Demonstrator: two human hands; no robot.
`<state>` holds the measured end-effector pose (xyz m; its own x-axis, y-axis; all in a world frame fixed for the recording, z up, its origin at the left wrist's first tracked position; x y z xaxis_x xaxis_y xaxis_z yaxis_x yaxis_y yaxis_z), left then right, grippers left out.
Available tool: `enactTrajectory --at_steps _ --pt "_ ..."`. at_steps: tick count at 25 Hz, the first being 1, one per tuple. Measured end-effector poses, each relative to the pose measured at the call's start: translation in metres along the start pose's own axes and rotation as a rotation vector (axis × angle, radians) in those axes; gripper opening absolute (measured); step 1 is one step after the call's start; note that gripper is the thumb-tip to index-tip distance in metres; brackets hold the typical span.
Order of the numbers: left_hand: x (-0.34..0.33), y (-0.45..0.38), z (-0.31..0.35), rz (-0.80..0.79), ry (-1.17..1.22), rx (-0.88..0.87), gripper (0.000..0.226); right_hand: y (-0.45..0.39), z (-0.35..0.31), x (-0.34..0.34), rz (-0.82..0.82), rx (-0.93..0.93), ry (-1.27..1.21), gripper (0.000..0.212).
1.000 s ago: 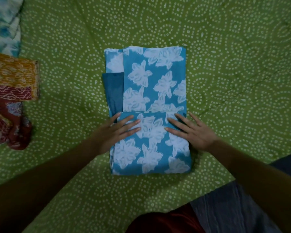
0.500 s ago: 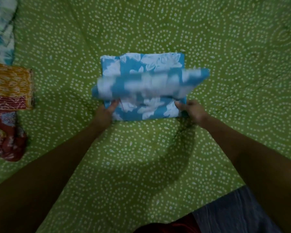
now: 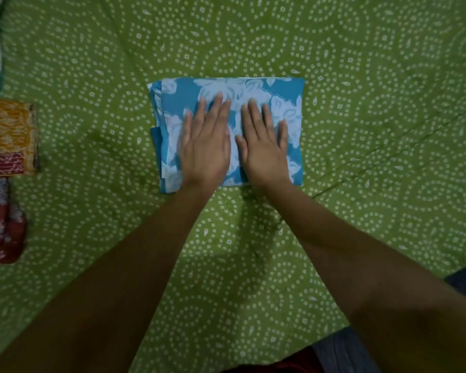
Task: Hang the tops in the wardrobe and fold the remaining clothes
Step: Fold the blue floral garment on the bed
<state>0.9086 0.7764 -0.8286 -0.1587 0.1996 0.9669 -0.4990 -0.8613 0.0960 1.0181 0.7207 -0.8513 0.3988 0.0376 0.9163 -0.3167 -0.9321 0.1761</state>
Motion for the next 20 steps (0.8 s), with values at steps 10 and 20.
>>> enactTrajectory --at_steps 10,20 --pt "-0.041 -0.003 -0.059 0.056 -0.058 0.265 0.076 -0.02 0.052 -0.022 0.282 -0.556 -0.152 0.08" --pt "0.083 0.087 -0.045 -0.243 0.105 0.439 0.076 -0.004 0.006 0.126 -0.367 -0.677 -1.422 0.034"
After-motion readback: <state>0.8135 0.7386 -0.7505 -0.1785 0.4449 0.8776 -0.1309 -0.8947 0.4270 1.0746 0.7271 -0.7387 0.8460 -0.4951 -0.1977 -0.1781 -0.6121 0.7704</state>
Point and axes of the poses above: each hand's wrist, its own y-axis away from the middle knuckle, its own x-axis out of the back of the hand, z = x × y, the point moved 4 cm from there along -y, towards the middle knuckle, and after that the axes turned 1 degree about -x, right-handed, at the moved point
